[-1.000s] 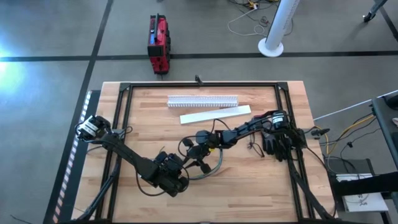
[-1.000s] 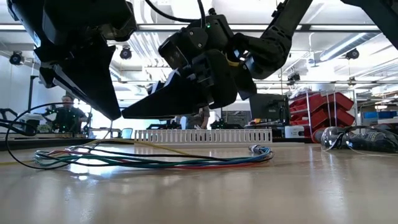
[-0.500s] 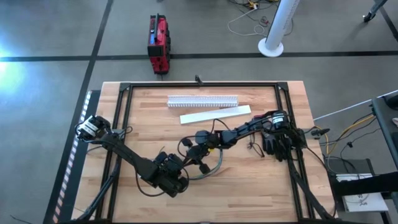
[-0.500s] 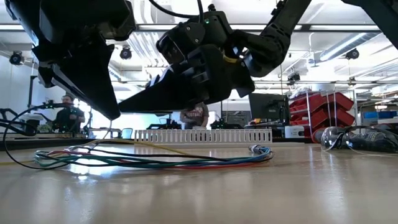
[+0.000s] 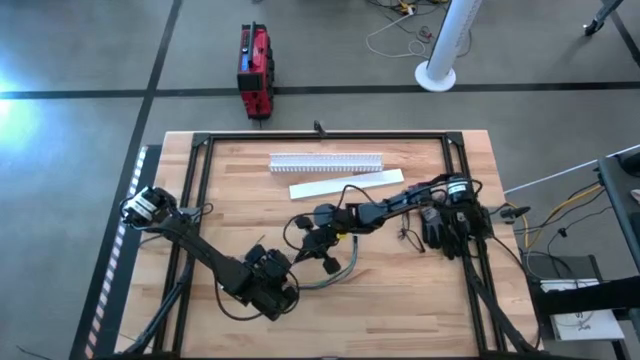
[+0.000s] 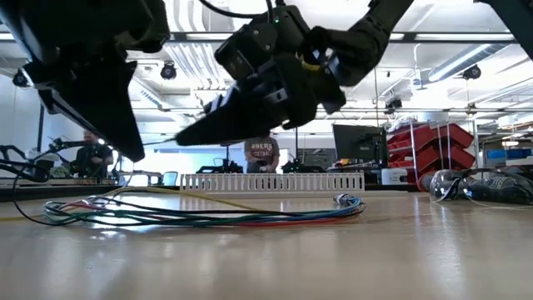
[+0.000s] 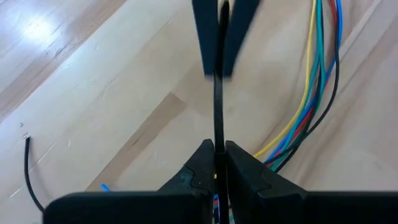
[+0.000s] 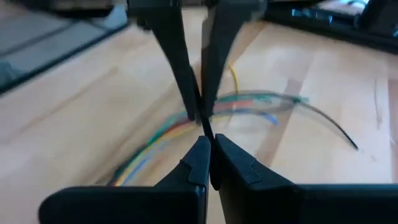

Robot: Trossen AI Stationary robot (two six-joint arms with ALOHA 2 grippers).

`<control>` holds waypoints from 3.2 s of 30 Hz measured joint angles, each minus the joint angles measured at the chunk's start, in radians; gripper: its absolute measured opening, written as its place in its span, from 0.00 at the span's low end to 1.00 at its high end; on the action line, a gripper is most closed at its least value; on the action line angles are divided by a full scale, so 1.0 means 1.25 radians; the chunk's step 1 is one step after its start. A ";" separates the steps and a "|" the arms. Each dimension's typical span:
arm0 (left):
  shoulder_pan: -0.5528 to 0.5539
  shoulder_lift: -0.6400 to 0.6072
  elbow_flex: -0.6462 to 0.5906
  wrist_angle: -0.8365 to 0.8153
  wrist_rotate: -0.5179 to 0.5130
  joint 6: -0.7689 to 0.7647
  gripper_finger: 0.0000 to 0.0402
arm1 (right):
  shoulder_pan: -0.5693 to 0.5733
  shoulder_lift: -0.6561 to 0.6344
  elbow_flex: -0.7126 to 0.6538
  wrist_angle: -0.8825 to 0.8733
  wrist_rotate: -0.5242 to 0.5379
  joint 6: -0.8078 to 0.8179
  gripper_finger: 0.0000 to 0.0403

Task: Ziptie cables
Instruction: Wrap the cables together using a black zip tie

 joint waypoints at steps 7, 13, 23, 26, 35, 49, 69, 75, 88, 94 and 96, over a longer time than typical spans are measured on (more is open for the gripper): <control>-0.017 0.000 -0.001 -0.008 0.001 -0.020 0.02 | -0.028 -0.085 -0.002 -0.240 0.006 -0.123 0.01; -0.035 0.000 -0.001 -0.014 0.005 -0.044 0.02 | -0.070 -0.173 -0.007 -0.398 0.101 -0.196 0.01; -0.064 -0.001 -0.002 -0.071 0.009 -0.100 0.02 | -0.104 -0.223 -0.067 -0.377 0.035 -0.194 0.02; -0.067 -0.002 -0.007 -0.078 0.012 -0.108 0.02 | -0.097 -0.221 -0.091 -0.372 0.034 -0.194 0.05; -0.067 -0.002 -0.025 -0.084 0.069 -0.111 0.02 | -0.077 -0.221 -0.145 -0.313 -0.035 -0.130 0.28; -0.068 -0.002 -0.042 -0.102 0.162 -0.101 0.02 | 0.075 -0.221 -0.239 -0.170 0.004 -0.088 0.34; -0.084 0.000 -0.042 -0.068 0.223 -0.096 0.02 | 0.043 -0.192 -0.251 -0.177 0.313 -0.047 0.20; -0.085 0.000 -0.042 -0.067 0.222 -0.102 0.02 | 0.035 -0.212 -0.251 -0.074 0.376 -0.066 0.11; -0.086 0.001 -0.043 -0.063 0.216 -0.110 0.02 | 0.019 -0.135 -0.148 -0.382 0.399 -0.056 0.00; -0.086 0.001 -0.043 -0.062 0.216 -0.109 0.02 | 0.063 -0.181 -0.123 -0.584 0.394 0.040 0.00; -0.086 0.001 -0.043 -0.062 0.215 -0.108 0.02 | 0.075 -0.195 -0.112 -0.624 0.378 0.044 0.00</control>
